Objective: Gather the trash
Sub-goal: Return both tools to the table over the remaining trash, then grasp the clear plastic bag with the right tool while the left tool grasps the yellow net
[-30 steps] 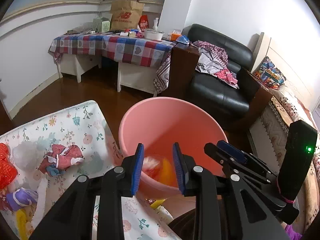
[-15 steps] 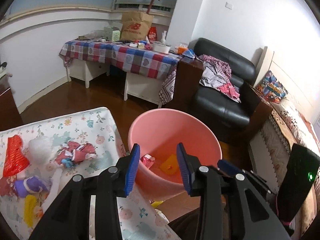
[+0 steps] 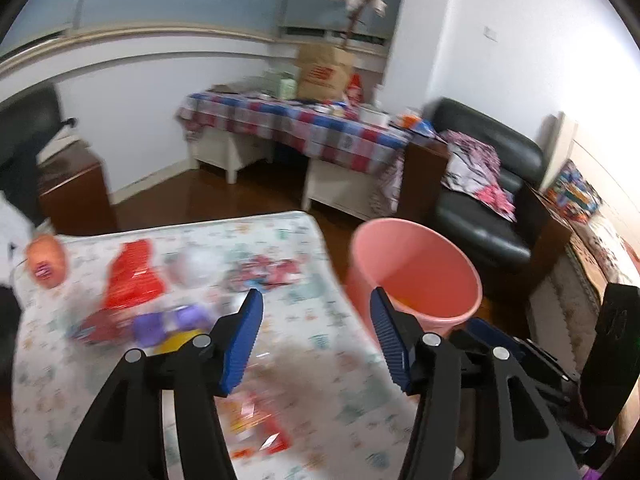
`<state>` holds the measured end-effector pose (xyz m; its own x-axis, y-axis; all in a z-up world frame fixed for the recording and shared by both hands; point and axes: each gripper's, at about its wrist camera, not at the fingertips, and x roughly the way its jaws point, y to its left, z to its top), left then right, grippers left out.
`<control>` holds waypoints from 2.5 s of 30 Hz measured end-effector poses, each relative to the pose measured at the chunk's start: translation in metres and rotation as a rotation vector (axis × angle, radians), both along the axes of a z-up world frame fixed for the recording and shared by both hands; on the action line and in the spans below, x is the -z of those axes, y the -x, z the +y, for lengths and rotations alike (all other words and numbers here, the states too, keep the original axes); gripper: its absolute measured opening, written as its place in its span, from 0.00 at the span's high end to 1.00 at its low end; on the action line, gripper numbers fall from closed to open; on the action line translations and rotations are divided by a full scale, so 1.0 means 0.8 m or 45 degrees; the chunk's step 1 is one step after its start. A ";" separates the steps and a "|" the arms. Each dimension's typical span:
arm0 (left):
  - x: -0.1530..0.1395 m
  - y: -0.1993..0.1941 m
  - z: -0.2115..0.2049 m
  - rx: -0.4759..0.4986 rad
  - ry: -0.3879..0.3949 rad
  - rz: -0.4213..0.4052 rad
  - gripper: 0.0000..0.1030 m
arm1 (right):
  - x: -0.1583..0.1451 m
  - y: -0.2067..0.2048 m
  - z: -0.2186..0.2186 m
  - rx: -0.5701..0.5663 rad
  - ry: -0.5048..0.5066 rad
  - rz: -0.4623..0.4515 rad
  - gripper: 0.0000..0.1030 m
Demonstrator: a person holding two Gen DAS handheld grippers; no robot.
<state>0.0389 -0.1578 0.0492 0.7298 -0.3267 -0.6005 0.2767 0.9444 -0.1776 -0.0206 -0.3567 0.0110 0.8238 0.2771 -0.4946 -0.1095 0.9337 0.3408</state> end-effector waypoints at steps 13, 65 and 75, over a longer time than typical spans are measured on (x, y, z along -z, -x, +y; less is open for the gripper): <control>0.007 0.056 0.158 -0.310 -0.024 -0.065 0.46 | 0.008 0.022 0.070 -0.135 0.058 0.059 0.51; 0.068 -0.002 0.147 -0.078 -0.004 0.019 0.93 | 0.087 -0.100 0.102 -0.327 0.031 0.376 0.61; 0.063 0.003 0.146 -0.071 0.015 0.002 0.93 | 0.073 -0.078 0.104 -0.342 0.038 0.323 0.77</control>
<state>0.0361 -0.0411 -0.0011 0.7459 -0.2929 -0.5982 0.2235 0.9561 -0.1894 0.0420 -0.2732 -0.0474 0.5737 0.4493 -0.6849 -0.2677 0.8931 0.3616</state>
